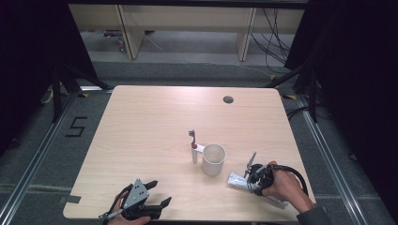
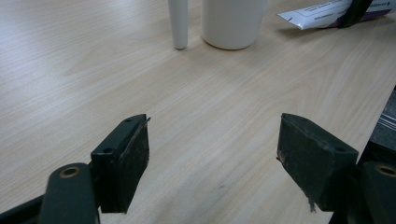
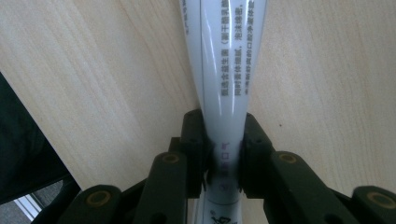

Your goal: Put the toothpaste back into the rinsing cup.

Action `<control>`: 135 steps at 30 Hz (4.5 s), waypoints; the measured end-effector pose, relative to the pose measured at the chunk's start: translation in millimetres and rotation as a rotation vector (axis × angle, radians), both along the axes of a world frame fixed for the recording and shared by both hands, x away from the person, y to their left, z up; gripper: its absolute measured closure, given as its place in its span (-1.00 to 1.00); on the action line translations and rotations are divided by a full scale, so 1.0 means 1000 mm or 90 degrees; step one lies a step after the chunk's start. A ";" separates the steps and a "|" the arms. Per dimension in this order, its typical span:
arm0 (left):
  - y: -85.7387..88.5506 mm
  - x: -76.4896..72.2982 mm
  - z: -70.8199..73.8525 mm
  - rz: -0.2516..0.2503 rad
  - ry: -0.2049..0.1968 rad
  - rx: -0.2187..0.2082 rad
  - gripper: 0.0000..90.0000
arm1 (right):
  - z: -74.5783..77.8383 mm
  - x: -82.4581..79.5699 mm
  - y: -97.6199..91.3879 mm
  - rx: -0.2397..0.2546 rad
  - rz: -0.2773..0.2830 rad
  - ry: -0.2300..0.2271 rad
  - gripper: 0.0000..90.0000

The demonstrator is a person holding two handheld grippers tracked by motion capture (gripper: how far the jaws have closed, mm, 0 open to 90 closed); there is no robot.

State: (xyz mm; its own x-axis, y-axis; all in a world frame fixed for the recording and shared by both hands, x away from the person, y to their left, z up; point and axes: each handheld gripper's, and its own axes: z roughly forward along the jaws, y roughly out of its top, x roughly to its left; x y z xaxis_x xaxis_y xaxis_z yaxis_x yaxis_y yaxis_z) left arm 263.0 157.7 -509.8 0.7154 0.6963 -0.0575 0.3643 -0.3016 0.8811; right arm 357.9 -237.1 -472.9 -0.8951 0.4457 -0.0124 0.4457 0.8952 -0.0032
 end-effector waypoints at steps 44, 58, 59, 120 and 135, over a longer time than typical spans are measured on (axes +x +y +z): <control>0.003 0.001 -0.001 0.007 0.001 0.006 -0.45 | 0.074 0.015 -0.051 0.395 -0.173 -0.296 0.71; 0.003 0.002 -0.001 0.012 0.008 0.008 -0.52 | 0.077 0.029 -0.030 0.494 -0.166 -0.318 0.71; 0.003 0.002 -0.001 0.012 0.008 0.008 -0.52 | 0.078 0.031 -0.029 0.497 -0.159 -0.324 0.71; 0.005 0.002 0.000 0.020 0.007 0.020 -0.54 | 0.104 0.045 0.046 0.670 -0.124 -0.352 0.71; 0.004 0.001 -0.001 0.021 0.007 0.008 -0.54 | 0.089 0.046 0.061 0.677 -0.131 -0.319 0.71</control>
State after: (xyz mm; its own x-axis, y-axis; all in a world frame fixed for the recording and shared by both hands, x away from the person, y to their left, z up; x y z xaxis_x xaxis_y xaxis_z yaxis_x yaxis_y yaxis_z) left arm 264.1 161.8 -510.9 0.6912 0.7205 -0.0564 0.3839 -0.2999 0.8733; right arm 404.2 -176.5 -384.0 -0.8062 0.5787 0.1230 0.3217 0.2543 0.9121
